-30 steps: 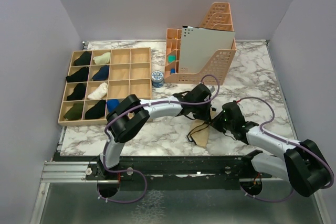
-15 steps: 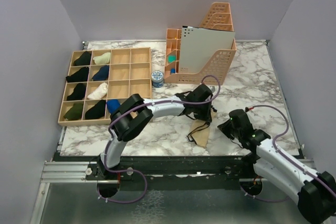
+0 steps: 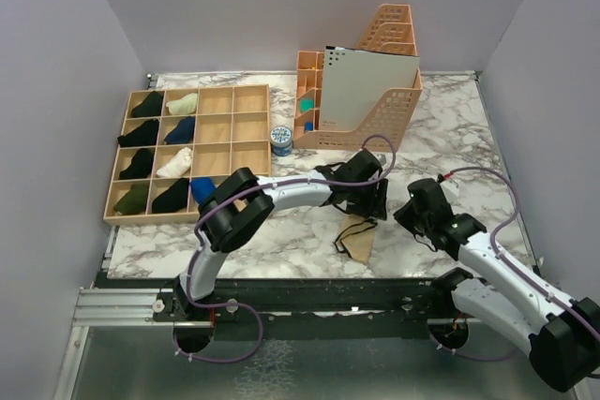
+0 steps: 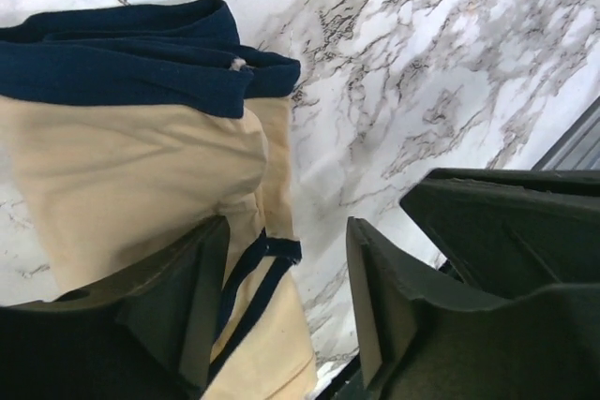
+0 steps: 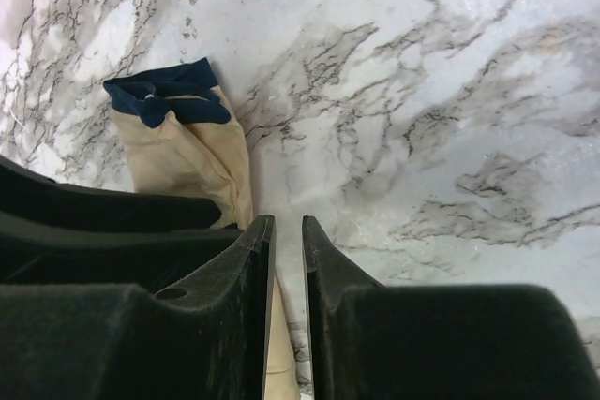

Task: Roll the underwear
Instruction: Fold the underwear at the center of the board.

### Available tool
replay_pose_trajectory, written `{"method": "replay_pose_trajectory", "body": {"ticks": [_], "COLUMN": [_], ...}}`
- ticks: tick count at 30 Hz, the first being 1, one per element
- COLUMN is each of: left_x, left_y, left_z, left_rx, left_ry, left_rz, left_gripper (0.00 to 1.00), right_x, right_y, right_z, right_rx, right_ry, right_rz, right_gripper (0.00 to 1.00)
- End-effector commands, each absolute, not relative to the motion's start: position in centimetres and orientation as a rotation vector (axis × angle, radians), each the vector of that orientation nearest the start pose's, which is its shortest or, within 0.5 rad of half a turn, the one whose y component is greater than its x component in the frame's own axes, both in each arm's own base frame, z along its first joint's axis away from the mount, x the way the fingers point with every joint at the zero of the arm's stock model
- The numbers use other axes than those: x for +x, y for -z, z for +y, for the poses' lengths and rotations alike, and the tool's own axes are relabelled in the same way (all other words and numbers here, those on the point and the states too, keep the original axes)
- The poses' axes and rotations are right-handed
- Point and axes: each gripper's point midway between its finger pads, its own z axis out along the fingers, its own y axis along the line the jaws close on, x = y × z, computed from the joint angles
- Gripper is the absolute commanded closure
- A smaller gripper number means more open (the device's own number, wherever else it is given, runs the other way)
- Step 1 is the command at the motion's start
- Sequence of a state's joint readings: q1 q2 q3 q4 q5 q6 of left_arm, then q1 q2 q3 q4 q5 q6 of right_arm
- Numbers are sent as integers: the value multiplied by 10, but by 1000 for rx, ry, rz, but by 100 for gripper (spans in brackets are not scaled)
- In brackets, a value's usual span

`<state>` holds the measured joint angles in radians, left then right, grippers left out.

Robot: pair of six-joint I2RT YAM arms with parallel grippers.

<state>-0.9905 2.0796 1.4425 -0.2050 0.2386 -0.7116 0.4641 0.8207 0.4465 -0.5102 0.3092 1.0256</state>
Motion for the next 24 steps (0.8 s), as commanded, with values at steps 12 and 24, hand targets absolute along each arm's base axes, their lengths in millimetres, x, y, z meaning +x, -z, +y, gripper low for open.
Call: {"method": "replay_pose_trajectory", "body": {"ticks": [12,24], "left_x": [218,184], "left_y": [-112,-69], "left_z": [-408,-381], "left_rx": [354,478], "left_ry": [916,855], "left_rz": [2465,2514], "left_gripper": [31,29], "right_x": [262,288], "right_y": [-91,-67], "right_z": [137,136], "right_rx": [538,444], "right_ry": [-781,-728], "right_rz": [2287,2401], "right_gripper": [76,58]}}
